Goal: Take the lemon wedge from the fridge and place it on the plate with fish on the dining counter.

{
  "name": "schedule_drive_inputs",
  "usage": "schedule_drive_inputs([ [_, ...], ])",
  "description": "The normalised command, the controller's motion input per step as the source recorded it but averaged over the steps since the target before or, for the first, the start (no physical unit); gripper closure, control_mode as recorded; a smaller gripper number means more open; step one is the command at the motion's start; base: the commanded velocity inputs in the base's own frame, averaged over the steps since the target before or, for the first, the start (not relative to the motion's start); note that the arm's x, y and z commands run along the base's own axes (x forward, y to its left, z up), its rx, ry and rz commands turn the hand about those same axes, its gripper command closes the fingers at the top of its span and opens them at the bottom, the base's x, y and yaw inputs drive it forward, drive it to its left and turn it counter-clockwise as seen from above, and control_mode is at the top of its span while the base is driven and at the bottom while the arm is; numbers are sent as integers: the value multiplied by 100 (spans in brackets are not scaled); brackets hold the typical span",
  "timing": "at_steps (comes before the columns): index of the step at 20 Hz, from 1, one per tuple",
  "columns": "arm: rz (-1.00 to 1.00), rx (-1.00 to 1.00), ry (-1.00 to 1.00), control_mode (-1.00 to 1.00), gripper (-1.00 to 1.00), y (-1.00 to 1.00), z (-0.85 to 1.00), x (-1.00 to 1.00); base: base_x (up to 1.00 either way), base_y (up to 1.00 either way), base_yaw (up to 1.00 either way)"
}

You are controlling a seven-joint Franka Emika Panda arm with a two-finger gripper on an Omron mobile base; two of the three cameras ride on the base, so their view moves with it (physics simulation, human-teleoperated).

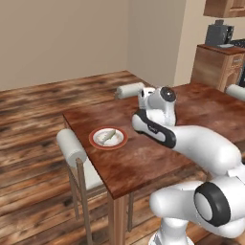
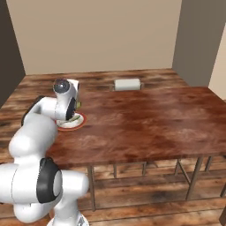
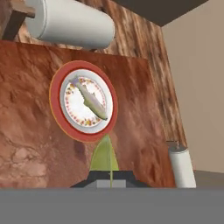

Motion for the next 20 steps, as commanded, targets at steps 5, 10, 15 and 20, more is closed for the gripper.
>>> schedule_drive_inputs([
  [5, 1, -1, -2, -100, 100, 0, 0, 20, 0, 0, 0],
  [10, 3, 0, 35, -100, 100, 4, 17, 68, 0, 0, 0],
  [15, 5, -4, 65, -100, 100, 25, 29, 100, 0, 0, 0],
  [20, 1, -2, 10, -100, 100, 11, -1, 14, 0, 0, 0],
])
